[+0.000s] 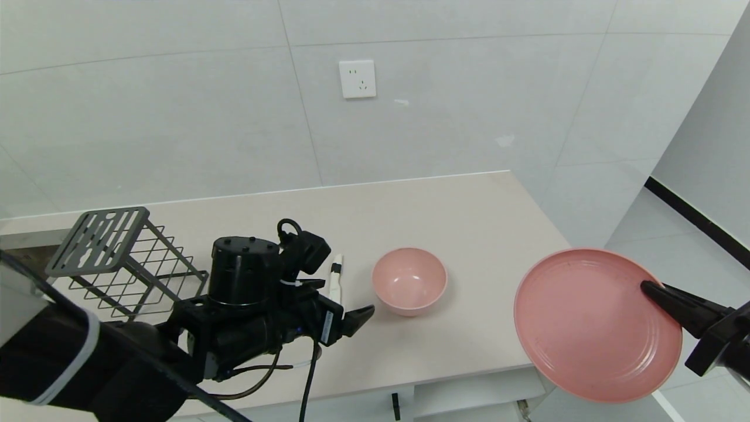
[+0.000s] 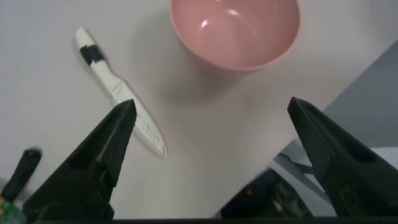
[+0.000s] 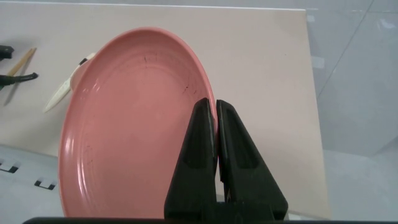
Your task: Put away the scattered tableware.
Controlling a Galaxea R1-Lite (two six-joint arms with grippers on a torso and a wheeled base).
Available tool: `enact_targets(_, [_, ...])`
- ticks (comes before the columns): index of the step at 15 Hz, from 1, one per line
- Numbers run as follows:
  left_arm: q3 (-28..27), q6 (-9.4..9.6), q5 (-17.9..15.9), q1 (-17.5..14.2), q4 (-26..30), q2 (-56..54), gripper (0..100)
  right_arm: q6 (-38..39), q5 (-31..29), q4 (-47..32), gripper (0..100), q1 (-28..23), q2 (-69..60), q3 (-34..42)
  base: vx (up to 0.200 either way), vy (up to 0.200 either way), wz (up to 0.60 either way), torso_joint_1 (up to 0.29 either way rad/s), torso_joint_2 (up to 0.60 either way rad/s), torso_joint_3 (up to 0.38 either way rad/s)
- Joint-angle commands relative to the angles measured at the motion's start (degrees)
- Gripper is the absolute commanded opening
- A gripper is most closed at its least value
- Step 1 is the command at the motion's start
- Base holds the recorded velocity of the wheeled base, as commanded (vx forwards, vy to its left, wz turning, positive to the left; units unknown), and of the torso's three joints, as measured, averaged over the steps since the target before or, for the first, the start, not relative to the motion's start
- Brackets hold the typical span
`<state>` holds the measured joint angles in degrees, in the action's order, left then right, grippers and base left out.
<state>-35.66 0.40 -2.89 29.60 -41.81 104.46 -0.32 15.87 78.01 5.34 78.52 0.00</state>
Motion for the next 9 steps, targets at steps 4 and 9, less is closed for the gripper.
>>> enact_targets(4, [-5.3,-1.63,1.0,0.6,-4.8,8.1,100,0.0,0.0,0.0,0,0.0,0.0,0.0,0.000,0.000,0.00,0.000,0.00,0.000])
enact_targets(9, [-11.3,-4.09,1.9,0.5,-6.0,13.3,100,0.0,0.0,0.0,0,0.0,0.0,0.0,0.000,0.000,0.00,0.000,0.00,0.000])
